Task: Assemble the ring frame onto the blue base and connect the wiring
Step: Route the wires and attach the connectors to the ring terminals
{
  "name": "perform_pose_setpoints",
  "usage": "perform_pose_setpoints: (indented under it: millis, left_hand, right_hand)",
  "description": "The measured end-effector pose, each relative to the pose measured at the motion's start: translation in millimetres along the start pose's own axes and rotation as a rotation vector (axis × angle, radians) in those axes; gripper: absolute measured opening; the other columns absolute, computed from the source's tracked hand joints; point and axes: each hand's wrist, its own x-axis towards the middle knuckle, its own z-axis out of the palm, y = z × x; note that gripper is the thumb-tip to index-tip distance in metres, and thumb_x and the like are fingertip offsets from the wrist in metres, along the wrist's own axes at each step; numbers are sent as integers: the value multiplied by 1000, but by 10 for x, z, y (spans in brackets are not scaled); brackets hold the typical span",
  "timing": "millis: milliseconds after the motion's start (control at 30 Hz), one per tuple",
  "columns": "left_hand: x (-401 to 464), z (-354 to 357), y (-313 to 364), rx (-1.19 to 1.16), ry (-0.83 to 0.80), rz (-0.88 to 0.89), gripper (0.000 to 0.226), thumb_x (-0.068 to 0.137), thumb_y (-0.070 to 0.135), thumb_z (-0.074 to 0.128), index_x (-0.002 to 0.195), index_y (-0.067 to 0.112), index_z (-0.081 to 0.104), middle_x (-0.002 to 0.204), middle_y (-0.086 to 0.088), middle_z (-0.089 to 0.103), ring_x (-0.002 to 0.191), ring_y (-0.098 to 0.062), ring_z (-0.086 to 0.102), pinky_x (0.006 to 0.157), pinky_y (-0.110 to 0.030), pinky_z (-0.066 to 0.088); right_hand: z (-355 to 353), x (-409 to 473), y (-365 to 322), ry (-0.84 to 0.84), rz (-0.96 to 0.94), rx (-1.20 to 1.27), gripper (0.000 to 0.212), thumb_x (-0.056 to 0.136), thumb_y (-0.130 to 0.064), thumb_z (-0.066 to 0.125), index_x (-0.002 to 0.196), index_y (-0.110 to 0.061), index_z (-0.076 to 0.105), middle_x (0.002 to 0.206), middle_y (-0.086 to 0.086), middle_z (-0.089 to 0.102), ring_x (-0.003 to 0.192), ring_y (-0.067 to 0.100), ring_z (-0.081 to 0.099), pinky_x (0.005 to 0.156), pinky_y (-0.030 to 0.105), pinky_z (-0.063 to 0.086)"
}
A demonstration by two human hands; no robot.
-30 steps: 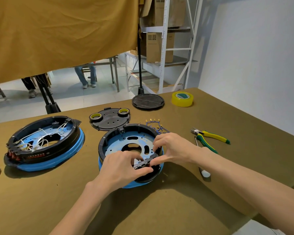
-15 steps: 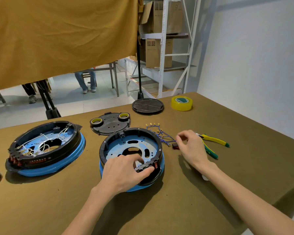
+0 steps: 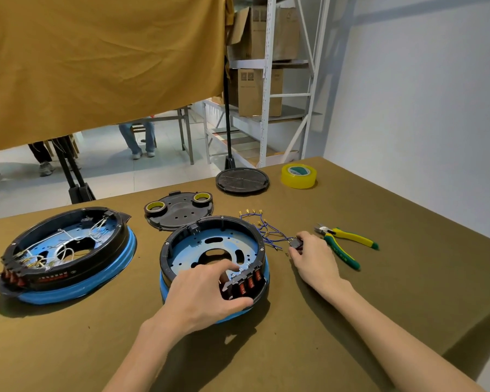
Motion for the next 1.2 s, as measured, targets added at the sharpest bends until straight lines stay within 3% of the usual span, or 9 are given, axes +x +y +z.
perform_pose_setpoints:
  millis: [100, 200, 367, 467, 633, 767, 867, 1000, 1200]
  left_hand:
    - [27, -102, -78, -168, -175, 11, 77, 67, 81, 66, 135, 49, 50, 101, 28, 59, 95, 3, 58, 81, -19, 51]
    - [77, -183, -142, -272, -255, 0, 64, 74, 60, 82, 131, 46, 55, 99, 24, 61, 96, 8, 57, 76, -12, 47]
    - [81, -39, 44, -236, -51, 17, 50, 81, 45, 84, 126, 34, 64, 93, 25, 59, 89, 7, 58, 74, -6, 46]
    - [44, 64, 225, -243, 70, 61, 50, 83, 40, 82, 128, 29, 64, 101, 22, 58, 94, -1, 58, 91, -21, 53]
    - [-8, -22, 256, -343, 104, 77, 43, 87, 55, 70, 124, 33, 65, 110, 23, 56, 107, 1, 54, 96, -33, 49]
    - [-13, -106, 302, -406, 88, 86, 30, 93, 45, 57, 121, 37, 64, 114, 25, 56, 117, -4, 52, 104, -37, 43]
    - [8, -138, 307, -540, 79, 53, 24, 92, 54, 55, 111, 45, 68, 109, 26, 65, 115, -4, 58, 99, -31, 47]
    - [25, -102, 372, -665, 107, 5, 22, 95, 55, 61, 101, 40, 76, 99, 20, 73, 105, -8, 66, 93, -36, 53]
    - [16, -187, 420, -866, 2, 39, 24, 103, 41, 58, 105, 35, 82, 101, 13, 79, 103, -8, 73, 86, -15, 52]
  right_hand:
    - [-138, -99, 29, 55, 2, 196, 40, 91, -17, 75, 130, -14, 66, 117, 5, 69, 108, 20, 63, 97, 33, 52]
    - [-254, -205, -49, 58, -15, 409, 35, 86, -13, 78, 120, -21, 73, 104, -5, 70, 92, 8, 64, 88, 30, 57]
    - [-306, -413, -312, 76, -96, 639, 30, 84, -5, 75, 108, -23, 78, 91, -2, 65, 76, 8, 62, 72, 18, 50]
    - [-293, -535, -475, 80, -145, 720, 34, 83, -1, 73, 109, -23, 77, 84, -7, 60, 74, 9, 59, 67, 14, 45]
    - [-275, -761, -608, 53, -215, 765, 34, 79, -4, 74, 100, -31, 67, 88, -13, 64, 77, 12, 64, 64, 14, 48]
    - [-323, -804, -627, 42, -256, 716, 27, 81, -4, 77, 100, -23, 75, 90, -9, 63, 80, 15, 63, 64, 19, 51]
    - [-390, -837, -641, 43, -293, 683, 26, 83, -7, 79, 105, -21, 79, 88, -6, 61, 79, 15, 60, 64, 26, 54]
    - [-443, -885, -692, 62, -373, 677, 29, 82, -6, 78, 108, -19, 79, 87, -8, 59, 76, 14, 59, 62, 21, 51]
    - [-512, -903, -682, 75, -412, 708, 26, 83, -6, 79, 106, -17, 80, 85, -6, 59, 72, 16, 58, 58, 25, 51]
